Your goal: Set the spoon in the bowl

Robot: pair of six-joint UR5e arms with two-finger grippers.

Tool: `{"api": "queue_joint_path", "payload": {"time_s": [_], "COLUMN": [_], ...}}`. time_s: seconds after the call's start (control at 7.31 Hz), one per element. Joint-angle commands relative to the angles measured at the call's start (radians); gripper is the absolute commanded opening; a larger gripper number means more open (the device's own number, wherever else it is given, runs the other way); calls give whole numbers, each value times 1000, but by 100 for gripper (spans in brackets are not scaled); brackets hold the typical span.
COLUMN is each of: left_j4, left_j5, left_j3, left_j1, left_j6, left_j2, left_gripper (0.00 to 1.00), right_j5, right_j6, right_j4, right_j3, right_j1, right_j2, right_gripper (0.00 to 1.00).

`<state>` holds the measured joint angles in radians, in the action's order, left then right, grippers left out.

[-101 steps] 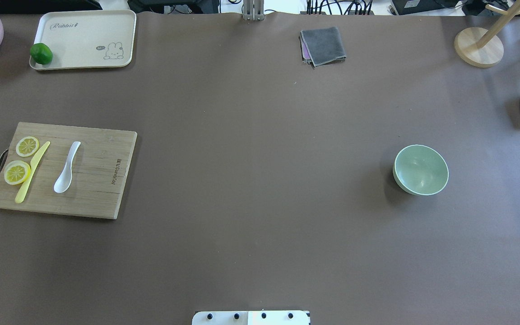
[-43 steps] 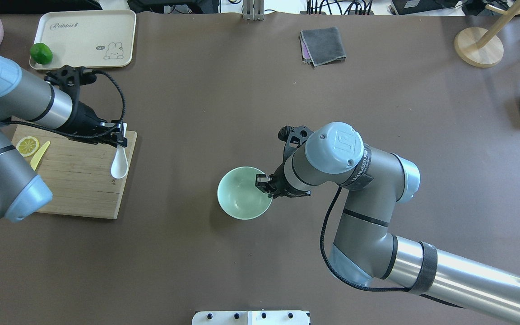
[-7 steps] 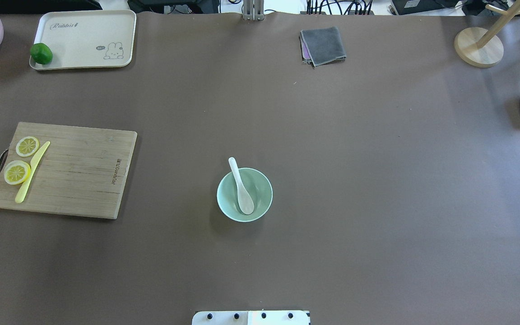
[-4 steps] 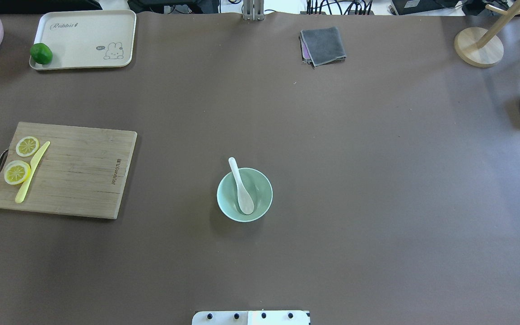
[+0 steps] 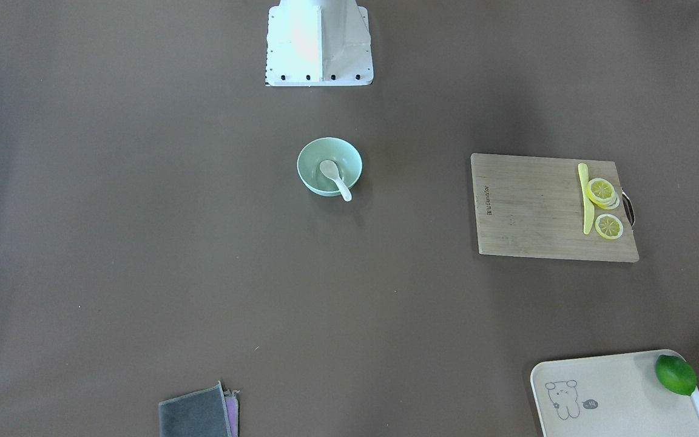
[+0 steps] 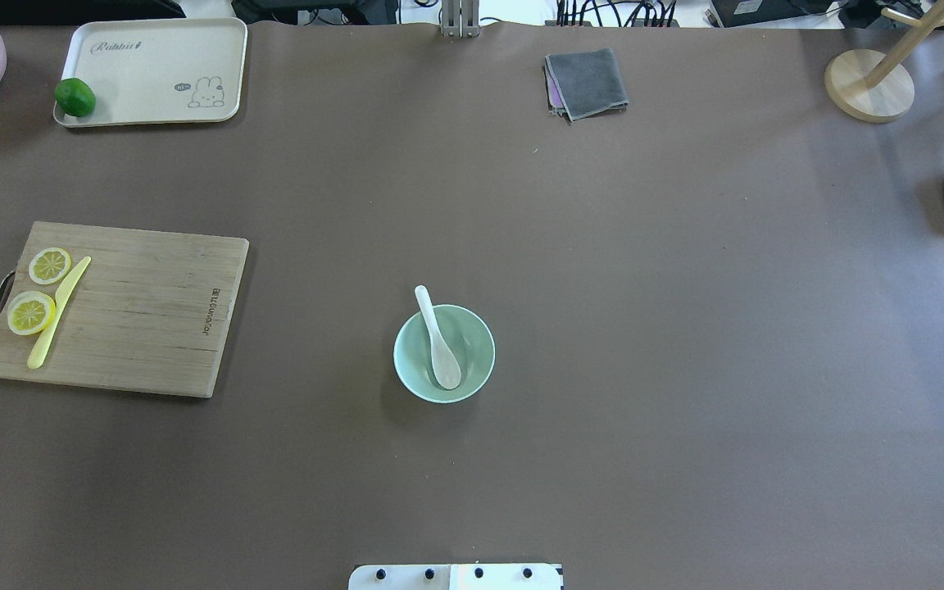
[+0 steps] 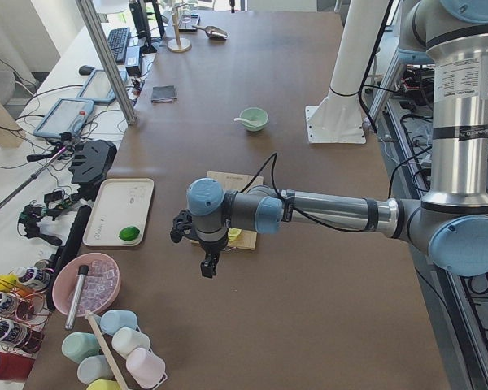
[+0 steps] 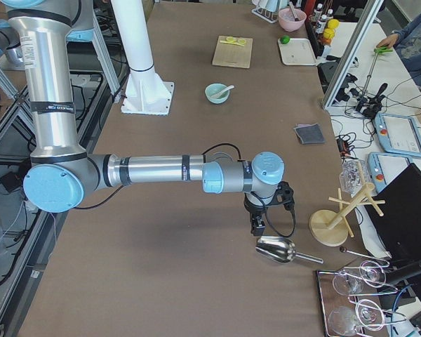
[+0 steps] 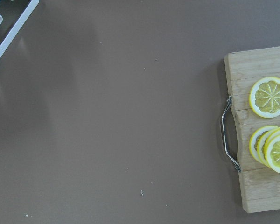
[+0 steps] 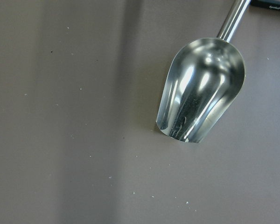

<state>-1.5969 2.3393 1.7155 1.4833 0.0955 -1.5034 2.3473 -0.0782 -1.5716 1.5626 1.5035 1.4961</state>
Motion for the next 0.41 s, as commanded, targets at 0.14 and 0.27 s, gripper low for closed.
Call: {"api": "queue_joint_path", "payload": {"time_s": [0.14,0.27], "left_j4": [0,-2], "left_j5": [0,0], "left_j3": [-2,7], "left_j1": [0,2], "left_j6": [0,0], "left_j2": [-9,-18], "left_gripper": [98,98], "right_j5": [84,83], "right_j6": [0,0], "right_j4": [2,2], "right_j3": [19,17], "right_j1": [1,1], "right_j2": [10,6], "right_gripper": [100,100]}}
